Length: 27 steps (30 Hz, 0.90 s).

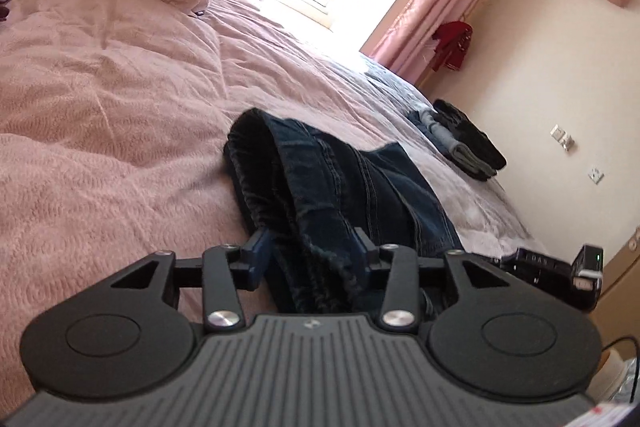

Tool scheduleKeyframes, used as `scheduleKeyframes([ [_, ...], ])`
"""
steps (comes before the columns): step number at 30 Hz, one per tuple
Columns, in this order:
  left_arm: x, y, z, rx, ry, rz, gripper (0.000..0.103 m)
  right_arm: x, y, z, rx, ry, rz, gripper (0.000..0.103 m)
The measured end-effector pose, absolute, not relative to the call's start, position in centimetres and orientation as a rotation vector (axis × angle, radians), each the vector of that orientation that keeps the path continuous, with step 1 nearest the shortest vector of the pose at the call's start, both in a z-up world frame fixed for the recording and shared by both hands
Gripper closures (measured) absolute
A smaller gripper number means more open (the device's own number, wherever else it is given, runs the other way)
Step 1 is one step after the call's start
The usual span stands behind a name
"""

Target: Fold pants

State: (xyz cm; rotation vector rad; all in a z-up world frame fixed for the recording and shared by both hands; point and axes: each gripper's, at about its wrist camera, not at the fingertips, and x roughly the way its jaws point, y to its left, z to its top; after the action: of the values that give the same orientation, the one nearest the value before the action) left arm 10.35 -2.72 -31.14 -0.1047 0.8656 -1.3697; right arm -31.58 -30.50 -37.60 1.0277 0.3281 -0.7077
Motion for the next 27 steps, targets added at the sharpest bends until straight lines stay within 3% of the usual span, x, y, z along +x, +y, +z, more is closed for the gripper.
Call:
scheduleKeyframes([
  [4,13.0,-5.6,-31.1,-0.193,0.943,-1.305,0.04,-31.0,-31.8,-37.6,1.05,0.313,-0.706,0.045],
  [7,14.0,-8.1,-31.5,-0.221,1.004,-1.289,0.038,-30.4,-31.9,-37.9,1.045,0.318,-0.714,0.045],
  [10,13.6,-9.4,-30.8,-0.182,0.95,-1.335,0.085,-30.3,-31.6,-38.2,1.042,0.298,-0.723,0.045],
  [11,13.3,-9.4,-30.4,-0.16,0.893,-1.354,0.092,-30.3,-31.5,-38.3,1.041,0.292,-0.726,0.045],
  [13,13.0,-8.4,-29.7,-0.179,0.781,-1.432,0.096,-30.2,-31.1,-38.4,1.018,0.293,-0.73,0.045],
  [16,13.7,-7.9,-31.5,-0.13,0.77,-1.392,0.095,-29.7,-31.0,-38.3,0.99,0.305,-0.722,0.045],
  [18,14.3,-8.0,-33.4,-0.158,0.852,-1.337,0.089,-29.4,-31.1,-38.1,0.982,0.326,-0.727,0.045],
  [23,14.9,-8.0,-32.2,-0.186,0.902,-1.296,0.077,-28.6,-31.7,-36.4,0.867,0.41,-0.733,0.045],
  [26,15.7,-8.4,-31.4,-0.204,0.933,-1.276,0.057,-27.0,-32.6,-35.0,0.72,0.452,-0.749,0.045],
  [27,15.7,-8.7,-31.3,-0.202,0.939,-1.283,0.057,-26.3,-33.2,-34.8,0.692,0.462,-0.748,0.045],
])
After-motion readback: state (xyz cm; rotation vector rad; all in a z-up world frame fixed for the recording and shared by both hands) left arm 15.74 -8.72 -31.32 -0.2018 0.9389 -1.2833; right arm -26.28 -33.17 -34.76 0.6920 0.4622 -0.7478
